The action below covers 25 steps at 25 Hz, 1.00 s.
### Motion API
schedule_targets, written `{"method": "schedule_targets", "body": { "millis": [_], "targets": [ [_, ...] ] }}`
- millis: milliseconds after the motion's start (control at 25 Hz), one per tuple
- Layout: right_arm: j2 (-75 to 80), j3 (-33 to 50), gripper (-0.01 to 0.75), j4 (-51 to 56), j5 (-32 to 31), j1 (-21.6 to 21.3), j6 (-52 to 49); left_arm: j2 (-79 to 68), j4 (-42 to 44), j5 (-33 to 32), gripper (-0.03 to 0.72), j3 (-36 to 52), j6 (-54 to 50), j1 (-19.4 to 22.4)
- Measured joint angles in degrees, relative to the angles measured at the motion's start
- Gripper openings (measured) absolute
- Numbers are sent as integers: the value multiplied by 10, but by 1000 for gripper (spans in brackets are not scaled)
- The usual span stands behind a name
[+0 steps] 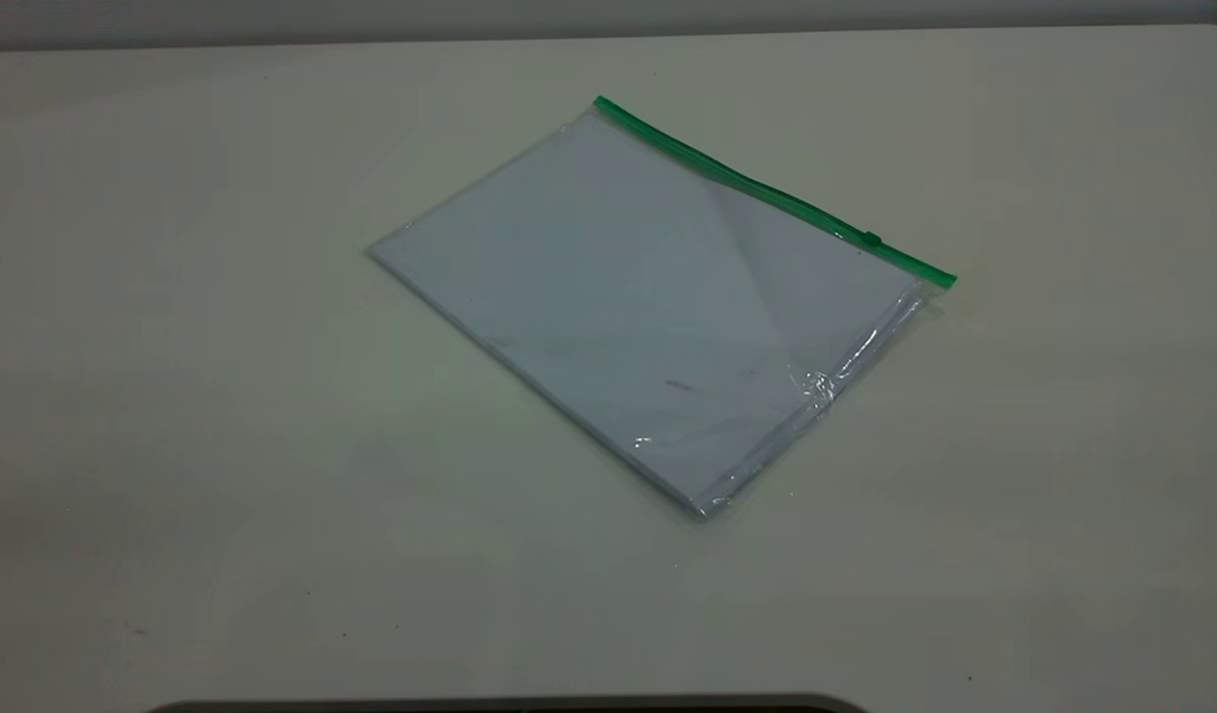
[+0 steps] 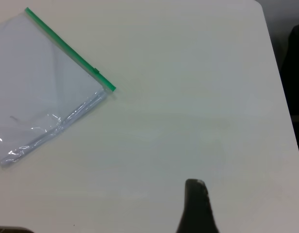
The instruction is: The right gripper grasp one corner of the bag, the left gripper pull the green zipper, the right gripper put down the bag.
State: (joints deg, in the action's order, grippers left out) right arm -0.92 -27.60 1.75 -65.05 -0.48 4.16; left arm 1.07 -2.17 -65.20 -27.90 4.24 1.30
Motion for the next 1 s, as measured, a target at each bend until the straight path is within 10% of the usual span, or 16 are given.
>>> {"method": "schedule_targets", "body": {
  "millis": [440, 1000],
  "targets": [
    [85, -55, 589, 12, 24, 0, -25, -161, 15, 76, 442, -79, -6, 0],
    [501, -75, 589, 89, 241, 0, 15, -578, -71, 314, 499, -172, 17, 0]
  ]
}}
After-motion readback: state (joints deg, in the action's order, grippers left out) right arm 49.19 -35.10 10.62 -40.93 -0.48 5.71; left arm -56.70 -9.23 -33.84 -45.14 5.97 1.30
